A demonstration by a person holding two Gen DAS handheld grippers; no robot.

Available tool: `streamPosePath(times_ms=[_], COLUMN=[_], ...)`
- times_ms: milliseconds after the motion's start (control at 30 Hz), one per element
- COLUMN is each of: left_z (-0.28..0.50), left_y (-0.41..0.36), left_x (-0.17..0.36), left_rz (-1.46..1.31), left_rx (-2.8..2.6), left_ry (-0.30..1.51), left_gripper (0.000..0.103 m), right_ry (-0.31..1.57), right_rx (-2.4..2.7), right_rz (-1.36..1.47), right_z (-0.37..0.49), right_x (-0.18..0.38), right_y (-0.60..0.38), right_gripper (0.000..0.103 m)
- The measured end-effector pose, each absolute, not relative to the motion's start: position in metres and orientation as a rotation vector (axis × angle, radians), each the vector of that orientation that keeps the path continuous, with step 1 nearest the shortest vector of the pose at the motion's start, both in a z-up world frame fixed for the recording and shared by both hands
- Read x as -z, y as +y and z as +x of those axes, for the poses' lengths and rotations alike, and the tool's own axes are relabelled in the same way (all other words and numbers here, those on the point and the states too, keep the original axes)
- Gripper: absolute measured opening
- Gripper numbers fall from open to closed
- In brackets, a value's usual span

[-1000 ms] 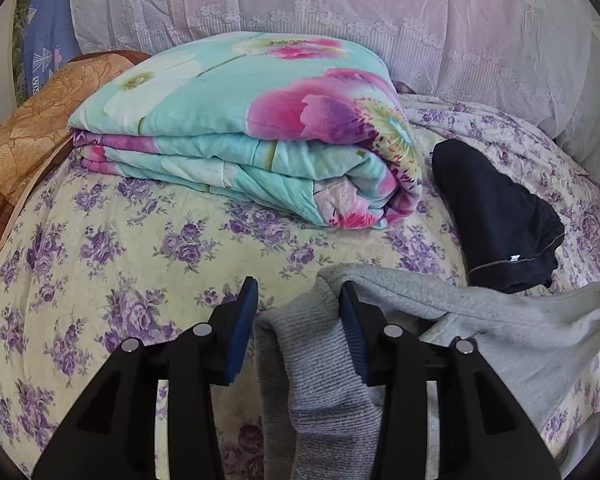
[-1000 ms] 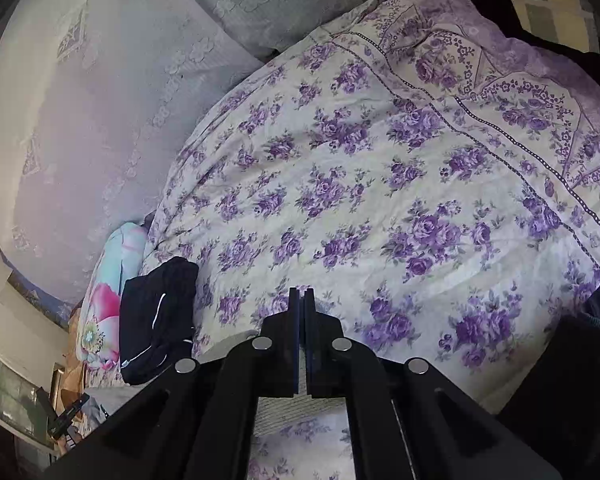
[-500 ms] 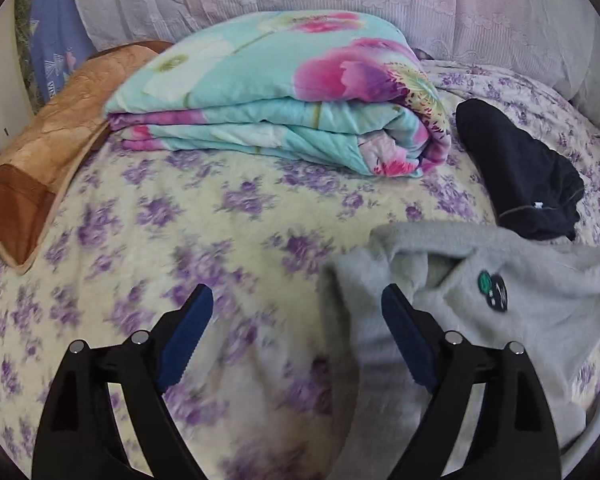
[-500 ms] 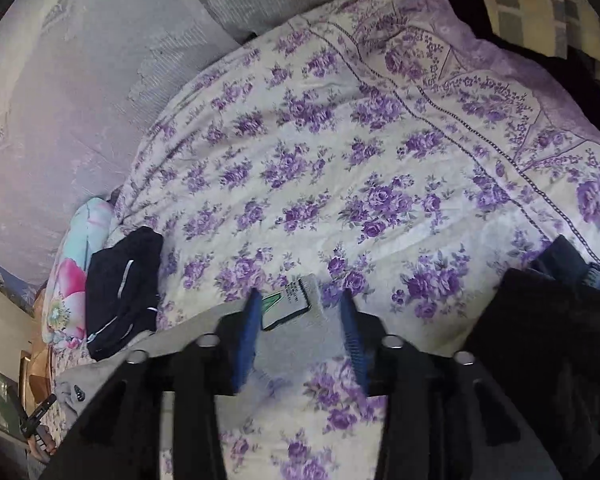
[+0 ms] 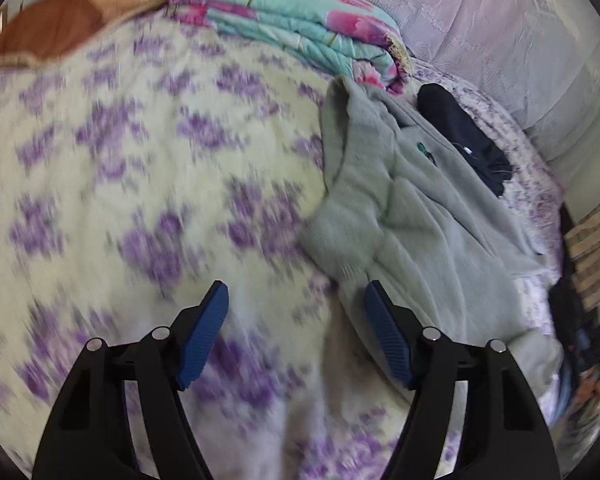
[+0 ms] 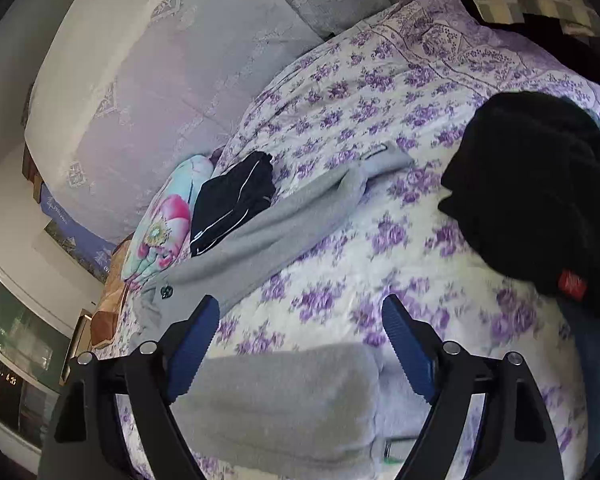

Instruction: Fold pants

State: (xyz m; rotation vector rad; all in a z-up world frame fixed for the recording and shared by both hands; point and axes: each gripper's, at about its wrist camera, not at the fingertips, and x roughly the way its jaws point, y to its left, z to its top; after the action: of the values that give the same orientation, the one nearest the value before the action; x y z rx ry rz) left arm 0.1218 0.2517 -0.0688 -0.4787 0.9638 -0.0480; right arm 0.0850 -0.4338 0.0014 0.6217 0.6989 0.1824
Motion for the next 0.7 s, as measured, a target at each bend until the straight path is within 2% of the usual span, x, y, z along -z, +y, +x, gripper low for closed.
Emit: streamPosePath(times_ms=[167, 367, 433, 467, 500, 533, 700], left_z=[0.119, 0.147, 0.154, 0.156, 0.154, 0.152, 0.127], left_y=[0.245, 0.213, 0.211, 0.210, 0.209, 0.209, 0.210], left_x=[0.068, 0.069, 0.080, 0.085, 0.087, 0.087, 0.068], left_rz=[-0.656, -0.633, -0.665, -0.672, -0.686, -0.686, -0.663], left_rx=[0.159, 0.144, 0.137, 0.131, 0.136, 0.141, 0.124], left_ry=[0.925, 0.996, 1.025, 1.026, 1.006, 0.984, 0.891], left_gripper=[0.068, 0.068, 0.043, 0.037, 0.025, 0.020, 0.015], right_ry=[0.740, 0.711, 0.717, 0.723, 0.729, 0.735, 0.774], right_rx=[-0.167, -0.139, -0.127, -0.125, -0.124, -0.121, -0.132], right_rz=[0.636, 0.635, 0.649, 0.663, 0.679, 0.700, 0.790], right_z=[0.050, 0.021, 0.014, 0.010, 0.007, 0.002, -0.013], right_x=[0.016, 0.019, 0.025, 0.029, 0.033, 0.039, 0.062], right_y=[-0.426, -0.434, -0.439, -0.442, -0.445, -0.449, -0.452], right_gripper=[0.084, 0.084, 0.084, 0.084, 0.084, 0.084, 0.084])
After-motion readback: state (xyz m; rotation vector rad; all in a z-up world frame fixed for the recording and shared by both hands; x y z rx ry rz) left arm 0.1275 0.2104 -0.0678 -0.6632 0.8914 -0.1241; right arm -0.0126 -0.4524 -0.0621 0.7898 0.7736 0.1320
